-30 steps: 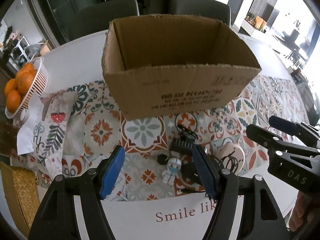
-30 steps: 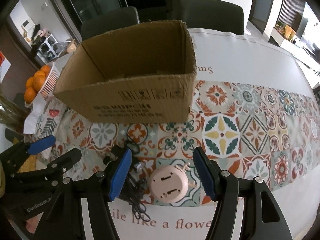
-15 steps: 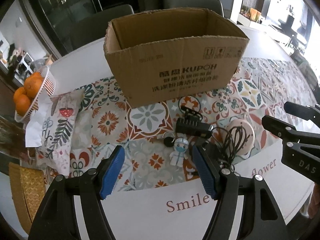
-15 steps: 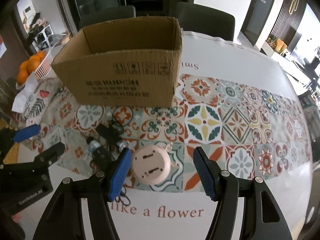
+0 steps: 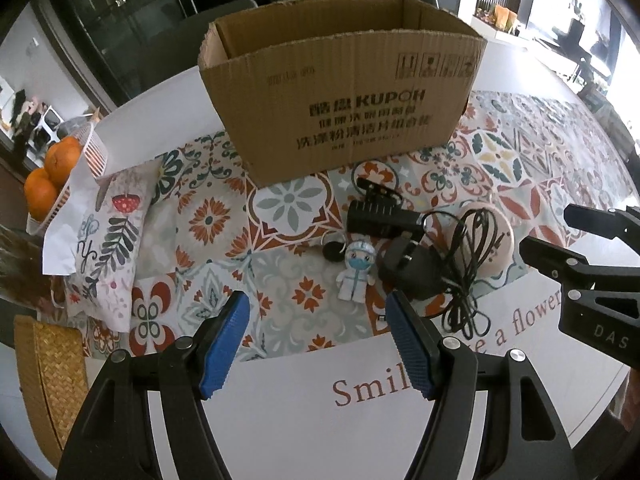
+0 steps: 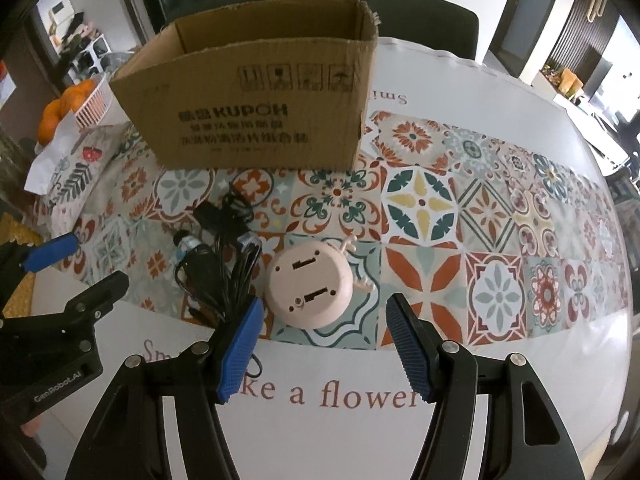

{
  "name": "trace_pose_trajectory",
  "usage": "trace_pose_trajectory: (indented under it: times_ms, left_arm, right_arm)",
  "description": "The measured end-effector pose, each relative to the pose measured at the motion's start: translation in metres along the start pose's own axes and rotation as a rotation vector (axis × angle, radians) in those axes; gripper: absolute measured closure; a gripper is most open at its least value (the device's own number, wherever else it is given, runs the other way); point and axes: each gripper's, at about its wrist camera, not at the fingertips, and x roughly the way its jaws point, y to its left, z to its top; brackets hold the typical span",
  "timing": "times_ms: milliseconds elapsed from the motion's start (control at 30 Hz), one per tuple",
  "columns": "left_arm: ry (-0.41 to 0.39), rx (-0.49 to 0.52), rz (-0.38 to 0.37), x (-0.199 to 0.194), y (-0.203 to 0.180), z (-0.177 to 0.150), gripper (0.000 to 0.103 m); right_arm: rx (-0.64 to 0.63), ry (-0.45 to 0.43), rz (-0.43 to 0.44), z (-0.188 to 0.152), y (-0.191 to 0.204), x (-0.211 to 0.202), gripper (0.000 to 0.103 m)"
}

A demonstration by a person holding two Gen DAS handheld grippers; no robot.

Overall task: Organize rigid objects
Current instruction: 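Lower the left tool to the astronaut figurine while the right approaches the pink device, then close the left tool on the astronaut figurine while the right grips the pink device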

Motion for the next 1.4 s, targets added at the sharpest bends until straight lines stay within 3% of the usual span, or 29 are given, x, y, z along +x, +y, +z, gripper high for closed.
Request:
trace_pose_trajectory:
  times_ms: [367,733,1200,1400]
  left_arm:
    - [0.077,0.020,-0.039,0.027,-0.004,-0.003,0.033]
    - [0.139,0.022,-0.080,0.055,-0.002,-0.003,0.034]
    - [0.173,-0.031,-0.180,0.084,0.003,0.007,0.043]
    - [0.173,-0.037,-0.188,0.093,0.005,0.011,0.049]
  right_arm:
    - [-0.008,0.073,0.027,-0.007,0.001,0.024,0.038]
    - [-0.012,0.150,0.064,-0.004,0.002,0.055,0.030]
    - [0.016,0.181,0.099,0.005,0.007,0.082,0.030]
    - [0.018,0.178,0.103,0.009,0.008,0.089,0.030]
